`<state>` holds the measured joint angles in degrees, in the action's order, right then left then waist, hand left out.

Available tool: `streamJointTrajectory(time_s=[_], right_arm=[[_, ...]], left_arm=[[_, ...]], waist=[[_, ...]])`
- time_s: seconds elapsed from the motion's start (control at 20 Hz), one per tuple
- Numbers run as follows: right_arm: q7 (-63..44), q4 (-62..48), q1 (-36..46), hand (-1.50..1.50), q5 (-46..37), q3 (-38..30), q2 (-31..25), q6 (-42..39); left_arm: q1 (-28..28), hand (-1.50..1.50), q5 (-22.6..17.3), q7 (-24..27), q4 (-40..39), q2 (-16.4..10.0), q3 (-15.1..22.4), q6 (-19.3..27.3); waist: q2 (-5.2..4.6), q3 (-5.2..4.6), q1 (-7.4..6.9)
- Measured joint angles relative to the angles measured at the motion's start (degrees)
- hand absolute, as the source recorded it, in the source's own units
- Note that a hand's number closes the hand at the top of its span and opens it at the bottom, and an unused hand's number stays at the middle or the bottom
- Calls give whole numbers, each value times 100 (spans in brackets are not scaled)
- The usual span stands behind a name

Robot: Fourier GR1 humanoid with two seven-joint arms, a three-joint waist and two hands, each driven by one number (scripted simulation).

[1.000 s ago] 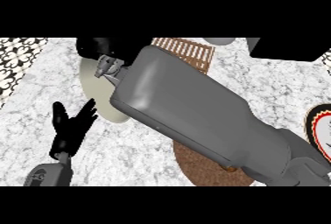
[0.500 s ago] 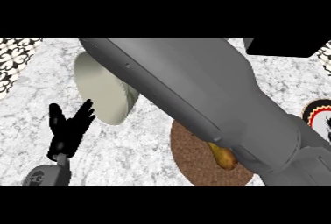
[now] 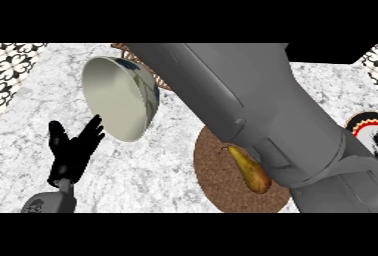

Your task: Pick the cupcake from the placemat and place it in the tiered shelf

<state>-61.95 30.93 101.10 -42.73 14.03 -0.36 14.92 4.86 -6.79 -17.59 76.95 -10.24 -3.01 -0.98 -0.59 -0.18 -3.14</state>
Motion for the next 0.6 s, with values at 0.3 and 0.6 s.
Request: streamJointTrajectory(time_s=[0.3, 0.6], right_arm=[[375, -732, 14, 150, -20, -190, 3, 252], [703, -1310, 19, 150, -93, -408, -85, 555]], left_arm=[[21, 0, 15, 11, -4, 29, -18, 27], [10, 0, 86, -9, 63, 146, 63, 119]], waist=[[-19, 2, 27], [-41, 3, 12]])
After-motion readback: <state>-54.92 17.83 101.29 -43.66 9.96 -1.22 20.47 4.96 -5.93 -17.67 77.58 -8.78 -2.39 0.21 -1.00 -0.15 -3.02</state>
